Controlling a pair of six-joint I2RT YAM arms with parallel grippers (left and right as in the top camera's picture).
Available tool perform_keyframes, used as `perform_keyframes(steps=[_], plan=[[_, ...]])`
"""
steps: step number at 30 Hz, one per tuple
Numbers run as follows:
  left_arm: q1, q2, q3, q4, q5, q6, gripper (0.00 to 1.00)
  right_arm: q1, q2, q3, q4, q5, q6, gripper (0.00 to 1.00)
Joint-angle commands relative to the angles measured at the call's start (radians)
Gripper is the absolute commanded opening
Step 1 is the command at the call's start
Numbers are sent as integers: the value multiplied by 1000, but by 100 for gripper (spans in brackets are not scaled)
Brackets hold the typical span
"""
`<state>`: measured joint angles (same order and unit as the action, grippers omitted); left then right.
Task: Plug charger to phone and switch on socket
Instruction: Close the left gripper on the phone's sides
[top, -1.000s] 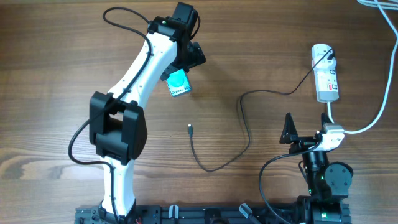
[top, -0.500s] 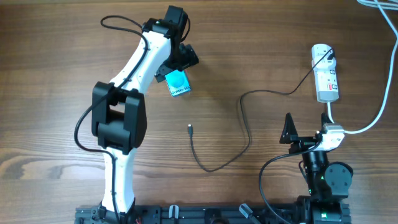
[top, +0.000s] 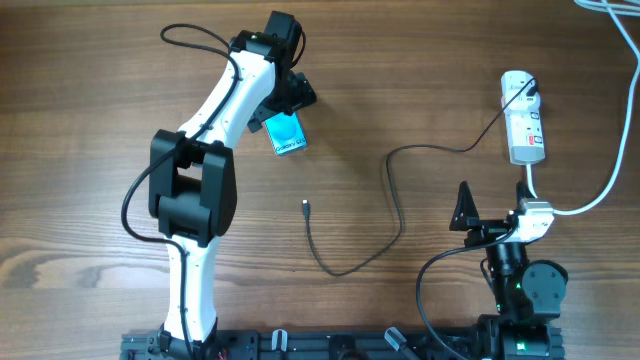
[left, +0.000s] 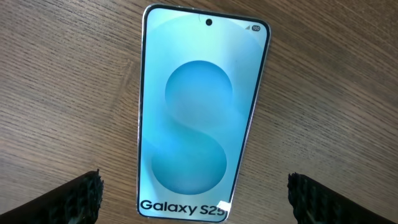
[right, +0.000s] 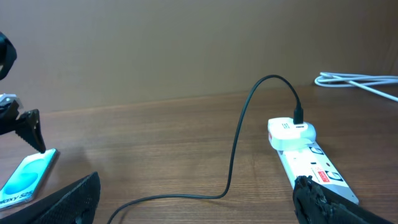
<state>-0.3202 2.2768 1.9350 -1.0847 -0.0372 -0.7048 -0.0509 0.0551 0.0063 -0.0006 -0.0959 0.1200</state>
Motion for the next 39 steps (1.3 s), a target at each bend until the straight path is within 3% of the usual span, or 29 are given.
perform_keyframes(steps=[1, 17, 22, 39], plan=[[2, 47, 14, 8, -16, 5, 100, 2, -2, -1, 3, 14, 13, 100], [4, 77, 14, 31, -9, 17, 100, 2, -2, -1, 3, 14, 13, 100], [3, 78, 13, 26, -9, 114, 100, 2, -2, -1, 3, 14, 13, 100], [5, 79, -2, 33, 2, 113, 100, 2, -2, -1, 3, 14, 13, 100]])
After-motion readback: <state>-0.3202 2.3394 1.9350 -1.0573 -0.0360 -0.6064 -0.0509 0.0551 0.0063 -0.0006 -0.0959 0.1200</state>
